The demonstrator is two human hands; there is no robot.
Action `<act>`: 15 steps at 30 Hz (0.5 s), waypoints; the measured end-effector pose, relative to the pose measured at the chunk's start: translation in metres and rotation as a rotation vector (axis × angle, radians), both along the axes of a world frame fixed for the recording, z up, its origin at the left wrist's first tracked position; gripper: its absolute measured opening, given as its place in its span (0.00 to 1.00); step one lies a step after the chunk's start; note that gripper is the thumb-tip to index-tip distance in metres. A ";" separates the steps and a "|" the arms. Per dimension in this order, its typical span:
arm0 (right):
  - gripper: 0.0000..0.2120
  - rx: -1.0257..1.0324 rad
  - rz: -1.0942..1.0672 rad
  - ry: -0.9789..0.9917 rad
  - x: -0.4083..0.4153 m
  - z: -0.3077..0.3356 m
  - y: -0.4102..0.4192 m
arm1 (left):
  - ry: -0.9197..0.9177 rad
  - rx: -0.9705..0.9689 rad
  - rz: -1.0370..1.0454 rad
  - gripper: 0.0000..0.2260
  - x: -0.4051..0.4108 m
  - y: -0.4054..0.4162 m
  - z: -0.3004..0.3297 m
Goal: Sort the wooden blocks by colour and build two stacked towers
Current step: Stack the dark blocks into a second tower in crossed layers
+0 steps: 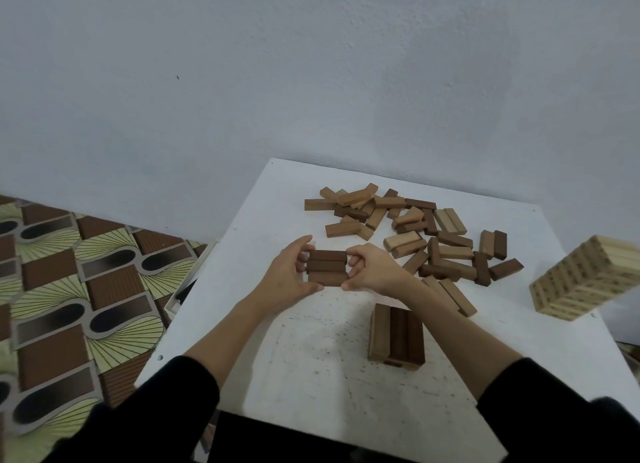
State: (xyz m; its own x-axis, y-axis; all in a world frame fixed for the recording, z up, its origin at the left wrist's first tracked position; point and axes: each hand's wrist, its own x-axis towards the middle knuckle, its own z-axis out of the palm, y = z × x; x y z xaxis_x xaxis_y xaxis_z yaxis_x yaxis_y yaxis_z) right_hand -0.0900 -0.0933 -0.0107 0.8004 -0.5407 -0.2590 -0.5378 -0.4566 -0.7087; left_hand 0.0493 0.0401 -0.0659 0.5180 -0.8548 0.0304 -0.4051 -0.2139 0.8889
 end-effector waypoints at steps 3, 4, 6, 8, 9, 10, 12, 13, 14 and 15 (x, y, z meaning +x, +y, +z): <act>0.28 0.020 -0.009 -0.002 0.001 0.001 0.001 | 0.001 0.005 0.001 0.39 0.000 0.000 0.001; 0.29 0.026 -0.012 -0.003 0.001 0.001 0.001 | 0.000 0.008 0.004 0.39 -0.001 -0.001 0.001; 0.30 0.041 -0.014 -0.004 0.001 0.002 0.001 | -0.001 0.004 0.005 0.39 -0.001 -0.001 0.001; 0.30 0.049 -0.015 -0.004 0.000 0.002 0.001 | -0.009 0.004 0.000 0.39 -0.001 -0.001 0.001; 0.30 0.046 -0.011 -0.002 0.000 0.003 0.002 | -0.016 0.007 -0.002 0.39 -0.001 -0.001 0.001; 0.29 0.041 -0.008 0.000 -0.001 0.004 0.002 | -0.020 0.008 -0.002 0.39 -0.001 0.000 0.002; 0.28 0.031 -0.004 0.000 -0.001 0.005 0.002 | -0.020 0.002 0.005 0.39 -0.001 0.000 0.002; 0.27 0.031 -0.005 -0.002 -0.001 0.005 0.003 | -0.020 -0.001 0.010 0.39 -0.002 0.000 0.002; 0.27 0.032 -0.006 -0.003 -0.001 0.006 0.003 | -0.021 -0.002 0.013 0.39 -0.002 0.000 0.003; 0.27 0.034 -0.006 -0.004 -0.001 0.006 0.003 | -0.023 -0.001 0.016 0.38 -0.002 0.000 0.003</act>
